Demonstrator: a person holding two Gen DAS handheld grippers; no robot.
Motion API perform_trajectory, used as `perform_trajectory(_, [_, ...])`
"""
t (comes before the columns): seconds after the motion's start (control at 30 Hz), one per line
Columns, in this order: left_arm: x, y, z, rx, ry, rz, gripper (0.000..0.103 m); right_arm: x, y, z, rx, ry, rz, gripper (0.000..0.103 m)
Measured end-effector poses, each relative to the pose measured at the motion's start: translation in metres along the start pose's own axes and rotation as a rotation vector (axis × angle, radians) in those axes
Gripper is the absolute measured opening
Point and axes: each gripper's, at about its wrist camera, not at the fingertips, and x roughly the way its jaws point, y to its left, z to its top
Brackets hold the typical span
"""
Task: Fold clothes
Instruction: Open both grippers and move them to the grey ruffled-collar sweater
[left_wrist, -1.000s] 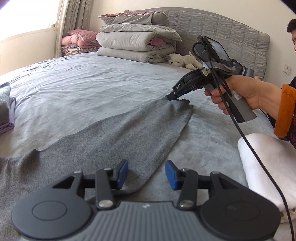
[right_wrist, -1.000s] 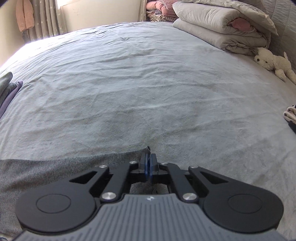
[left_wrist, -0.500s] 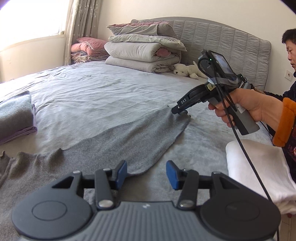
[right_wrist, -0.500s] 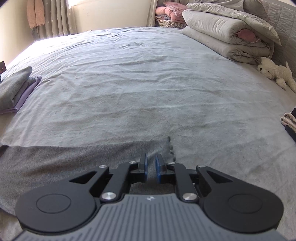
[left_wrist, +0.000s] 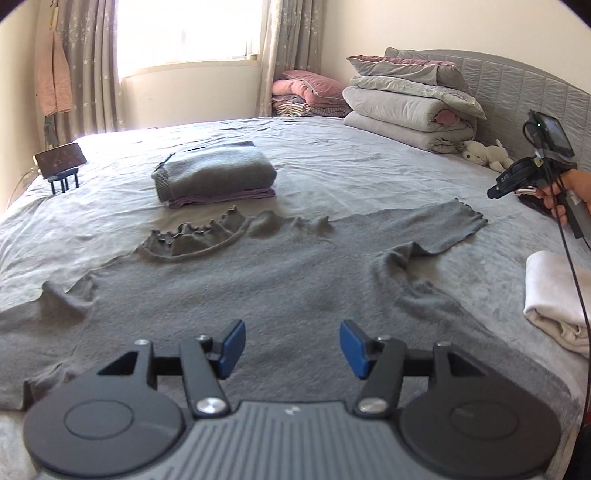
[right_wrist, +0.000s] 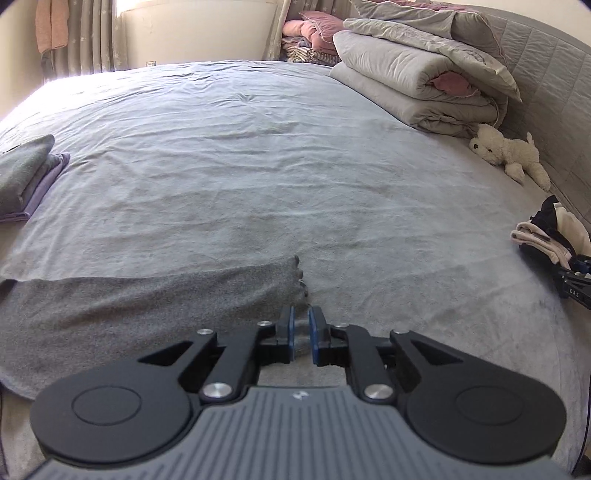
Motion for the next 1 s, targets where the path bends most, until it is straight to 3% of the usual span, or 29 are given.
perform_trajectory(0.1, [-0.021,0.019,-0.017,-0.010,0.000,0.080,0.065,-0.025,0.036,-0.002,-0.014,-0.023,0.074,0.016])
perform_trajectory(0.13, [-0.028,0.025,-0.022,-0.014,0.001,0.106,0.067,-0.033,0.048,-0.004,-0.020,-0.030,0.100,0.021])
perform_trajectory(0.23, [-0.035,0.035,-0.037,-0.032,-0.003,0.139,0.072,-0.055,0.094,-0.015,-0.054,-0.084,0.196,0.048])
perform_trajectory(0.37, [-0.036,0.041,-0.056,-0.059,-0.010,0.155,0.074,-0.071,0.157,-0.037,-0.122,-0.120,0.312,0.049])
perform_trajectory(0.53, [-0.032,0.043,-0.066,-0.073,0.009,0.181,0.082,-0.070,0.227,-0.067,-0.119,-0.125,0.412,0.049])
perform_trajectory(0.67, [-0.030,0.053,-0.073,-0.134,0.015,0.157,0.087,-0.059,0.267,-0.092,-0.101,-0.130,0.441,0.049])
perform_trajectory(0.73, [-0.031,0.053,-0.074,-0.143,0.013,0.150,0.088,-0.054,0.280,-0.105,-0.157,-0.126,0.403,0.050])
perform_trajectory(0.83, [-0.030,0.050,-0.074,-0.127,0.016,0.160,0.089,-0.053,0.284,-0.120,-0.222,-0.184,0.362,0.062])
perform_trajectory(0.93, [-0.027,0.047,-0.073,-0.107,0.028,0.173,0.091,-0.049,0.272,-0.118,-0.173,-0.159,0.385,0.074])
perform_trajectory(1.0, [-0.025,0.045,-0.073,-0.097,0.037,0.181,0.093,-0.047,0.266,-0.117,-0.153,-0.144,0.396,0.075])
